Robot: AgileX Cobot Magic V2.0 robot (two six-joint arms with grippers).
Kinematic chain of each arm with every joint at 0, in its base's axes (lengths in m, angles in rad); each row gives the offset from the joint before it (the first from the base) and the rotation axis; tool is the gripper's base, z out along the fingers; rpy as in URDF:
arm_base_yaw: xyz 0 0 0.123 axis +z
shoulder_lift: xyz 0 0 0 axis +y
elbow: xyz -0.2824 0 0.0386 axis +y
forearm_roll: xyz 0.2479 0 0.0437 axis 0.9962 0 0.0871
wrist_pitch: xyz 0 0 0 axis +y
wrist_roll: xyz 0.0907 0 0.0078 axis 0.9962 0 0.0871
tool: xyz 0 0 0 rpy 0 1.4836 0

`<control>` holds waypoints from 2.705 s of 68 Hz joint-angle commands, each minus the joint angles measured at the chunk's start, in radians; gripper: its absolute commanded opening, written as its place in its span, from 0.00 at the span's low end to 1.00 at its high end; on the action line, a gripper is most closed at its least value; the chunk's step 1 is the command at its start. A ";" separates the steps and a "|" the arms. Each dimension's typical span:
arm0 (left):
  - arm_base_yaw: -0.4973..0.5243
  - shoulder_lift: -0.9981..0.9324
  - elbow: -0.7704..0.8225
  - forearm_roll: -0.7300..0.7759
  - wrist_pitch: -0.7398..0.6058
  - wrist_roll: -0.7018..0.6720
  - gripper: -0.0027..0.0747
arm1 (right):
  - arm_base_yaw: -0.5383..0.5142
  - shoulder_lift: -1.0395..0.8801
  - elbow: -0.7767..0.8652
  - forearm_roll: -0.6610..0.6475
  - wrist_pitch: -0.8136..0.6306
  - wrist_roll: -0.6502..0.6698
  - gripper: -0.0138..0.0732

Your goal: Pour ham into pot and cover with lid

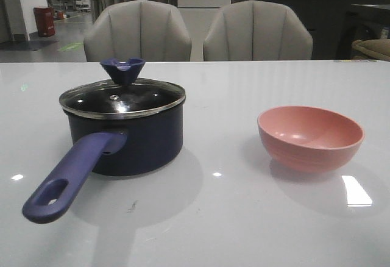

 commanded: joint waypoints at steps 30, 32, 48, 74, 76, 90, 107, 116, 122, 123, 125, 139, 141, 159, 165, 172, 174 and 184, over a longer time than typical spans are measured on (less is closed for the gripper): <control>0.074 -0.021 0.102 0.040 -0.269 -0.099 0.18 | 0.001 0.010 -0.027 0.004 -0.072 -0.008 0.34; 0.074 -0.021 0.102 0.040 -0.269 -0.099 0.18 | 0.001 0.010 -0.027 0.004 -0.072 -0.008 0.34; 0.074 -0.021 0.102 0.040 -0.269 -0.099 0.18 | 0.001 0.010 -0.027 0.004 -0.072 -0.008 0.34; 0.074 -0.021 0.102 0.040 -0.269 -0.099 0.18 | 0.001 0.010 -0.027 0.004 -0.072 -0.008 0.34; 0.074 -0.021 0.102 0.040 -0.269 -0.099 0.18 | 0.001 0.010 -0.027 0.004 -0.072 -0.008 0.34; 0.074 -0.021 0.102 0.040 -0.269 -0.099 0.18 | 0.001 0.010 -0.027 0.004 -0.070 -0.008 0.34; 0.074 -0.021 0.102 0.040 -0.269 -0.099 0.18 | -0.050 -0.011 0.019 -0.212 -0.071 0.166 0.34; 0.074 -0.021 0.102 0.040 -0.269 -0.099 0.18 | -0.114 -0.073 0.055 -0.375 -0.072 0.364 0.34; 0.074 -0.021 0.102 0.040 -0.269 -0.099 0.18 | -0.140 -0.121 0.088 -0.393 -0.073 0.398 0.34; 0.074 -0.021 0.102 0.040 -0.269 -0.099 0.18 | -0.141 -0.128 0.097 -0.393 -0.073 0.398 0.34; 0.074 -0.021 0.102 0.040 -0.269 -0.099 0.18 | -0.141 -0.143 0.108 -0.395 -0.073 0.398 0.34; 0.074 -0.021 0.102 0.040 -0.269 -0.099 0.18 | -0.140 -0.195 0.176 -0.417 -0.132 0.417 0.34; 0.074 -0.019 0.102 0.040 -0.269 -0.099 0.18 | -0.140 -0.195 0.176 -0.425 -0.142 0.425 0.34; 0.074 -0.019 0.102 0.040 -0.269 -0.099 0.18 | -0.140 -0.195 0.176 -0.452 -0.160 0.452 0.34; 0.074 -0.019 0.102 0.040 -0.269 -0.099 0.18 | -0.140 -0.195 0.176 -0.452 -0.153 0.452 0.34; 0.074 -0.019 0.102 0.040 -0.269 -0.099 0.18 | -0.140 -0.195 0.176 -0.452 -0.148 0.452 0.34; 0.074 -0.019 0.102 0.040 -0.269 -0.099 0.18 | -0.140 -0.195 0.176 -0.452 -0.148 0.452 0.34; 0.074 -0.019 0.102 0.040 -0.269 -0.099 0.18 | -0.140 -0.195 0.176 -0.452 -0.148 0.452 0.34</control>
